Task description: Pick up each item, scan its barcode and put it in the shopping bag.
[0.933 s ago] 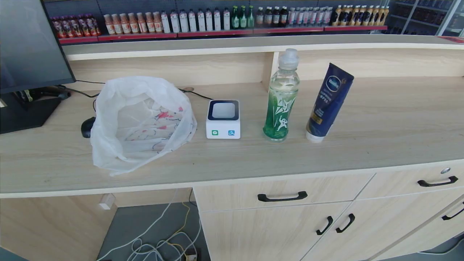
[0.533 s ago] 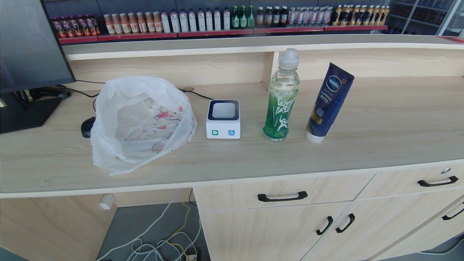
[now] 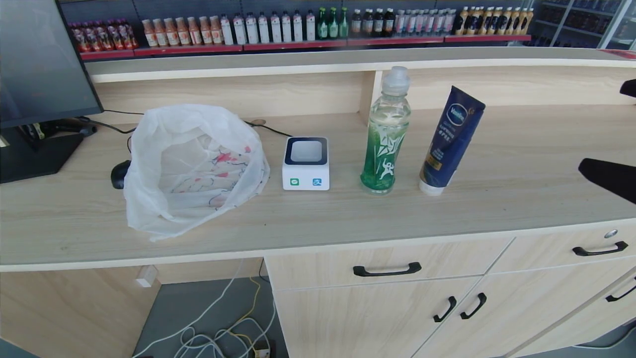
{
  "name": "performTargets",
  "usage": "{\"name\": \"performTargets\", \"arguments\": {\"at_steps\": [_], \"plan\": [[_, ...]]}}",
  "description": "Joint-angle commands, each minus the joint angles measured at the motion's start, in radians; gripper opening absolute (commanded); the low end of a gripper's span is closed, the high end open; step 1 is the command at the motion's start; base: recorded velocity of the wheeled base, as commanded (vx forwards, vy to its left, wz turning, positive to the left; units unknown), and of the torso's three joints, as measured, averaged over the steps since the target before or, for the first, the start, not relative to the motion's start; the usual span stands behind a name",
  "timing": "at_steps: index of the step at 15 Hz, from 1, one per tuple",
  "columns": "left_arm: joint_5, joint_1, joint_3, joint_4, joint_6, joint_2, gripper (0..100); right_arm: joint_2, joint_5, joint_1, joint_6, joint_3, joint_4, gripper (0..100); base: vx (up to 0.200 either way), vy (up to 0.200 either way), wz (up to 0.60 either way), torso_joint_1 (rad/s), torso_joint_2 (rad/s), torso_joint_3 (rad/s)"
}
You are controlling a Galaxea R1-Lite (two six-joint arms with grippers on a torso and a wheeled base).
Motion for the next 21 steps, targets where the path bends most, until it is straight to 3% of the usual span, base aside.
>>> {"name": "performTargets", "arguments": {"at_steps": [1,5,6,9,12,15,21], "plan": [[0.000,0.000,0.000,0.000,0.000,0.002,100,0.166,-0.048,0.143,0.000,-0.084,-0.019,100,0.000,0.000,0.00,0.000,0.00,0.000],[0.000,0.000,0.000,0.000,0.000,0.000,100,0.419,-0.053,0.187,0.007,-0.208,-0.220,100,0.000,0.000,0.00,0.000,0.00,0.000],[0.000,0.000,0.000,0.000,0.000,0.002,100,0.474,-0.092,0.186,0.034,-0.218,-0.309,100,0.000,0.000,0.00,0.000,0.00,0.000],[0.000,0.000,0.000,0.000,0.000,0.000,100,0.586,-0.344,0.204,0.176,-0.265,-0.492,100,0.000,0.000,0.00,0.000,0.00,0.000],[0.000,0.001,0.000,0.000,0.000,0.002,100,0.630,-0.476,0.204,0.211,-0.346,-0.504,100,0.000,0.000,0.00,0.000,0.00,0.000],[0.000,0.000,0.000,0.000,0.000,0.002,100,0.635,-0.560,0.202,0.221,-0.346,-0.516,100,0.000,0.000,0.00,0.000,0.00,0.000],[0.000,0.000,0.000,0.000,0.000,0.002,100,0.638,-0.570,0.170,0.323,-0.340,-0.582,100,0.000,0.000,0.00,0.000,0.00,0.000]]}}
